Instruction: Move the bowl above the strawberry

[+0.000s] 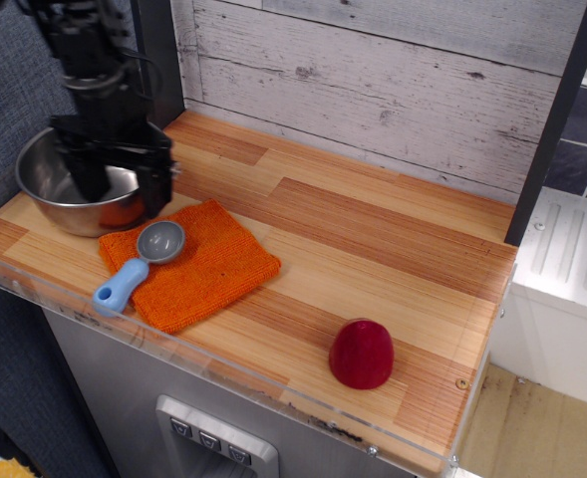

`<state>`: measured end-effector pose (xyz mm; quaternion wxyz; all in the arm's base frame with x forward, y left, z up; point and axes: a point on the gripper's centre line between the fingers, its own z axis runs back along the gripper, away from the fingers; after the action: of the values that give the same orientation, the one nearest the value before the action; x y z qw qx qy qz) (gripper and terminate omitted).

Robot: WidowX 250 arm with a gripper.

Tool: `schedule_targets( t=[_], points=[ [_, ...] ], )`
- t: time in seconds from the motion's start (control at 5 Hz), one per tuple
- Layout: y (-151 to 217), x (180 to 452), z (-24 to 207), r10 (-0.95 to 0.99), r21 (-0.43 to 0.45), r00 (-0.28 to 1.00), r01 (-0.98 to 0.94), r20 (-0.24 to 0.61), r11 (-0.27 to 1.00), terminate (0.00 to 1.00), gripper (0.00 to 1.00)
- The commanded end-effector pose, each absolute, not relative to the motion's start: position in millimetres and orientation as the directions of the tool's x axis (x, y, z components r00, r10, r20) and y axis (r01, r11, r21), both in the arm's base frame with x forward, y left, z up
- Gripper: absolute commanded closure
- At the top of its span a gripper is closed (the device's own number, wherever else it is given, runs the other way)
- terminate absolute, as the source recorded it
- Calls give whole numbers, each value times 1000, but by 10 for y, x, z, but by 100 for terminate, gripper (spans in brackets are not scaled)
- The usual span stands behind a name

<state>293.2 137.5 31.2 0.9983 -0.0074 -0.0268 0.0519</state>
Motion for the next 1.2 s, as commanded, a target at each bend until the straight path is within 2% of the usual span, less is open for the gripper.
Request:
schedule_targets(
  t=[0.0, 0.6, 0.8, 1.0],
  points=[
    [1338, 3086, 419, 94, -5, 990, -94, 100, 996, 0, 100],
    [1400, 2936, 854, 167, 10, 971, -171, 169, 985, 0, 100],
    [936, 2978, 977, 108, -25, 982, -105, 155, 994, 0, 100],
    [438, 3055, 1015, -42, -56, 987, 52, 155, 997, 0, 100]
  ],
)
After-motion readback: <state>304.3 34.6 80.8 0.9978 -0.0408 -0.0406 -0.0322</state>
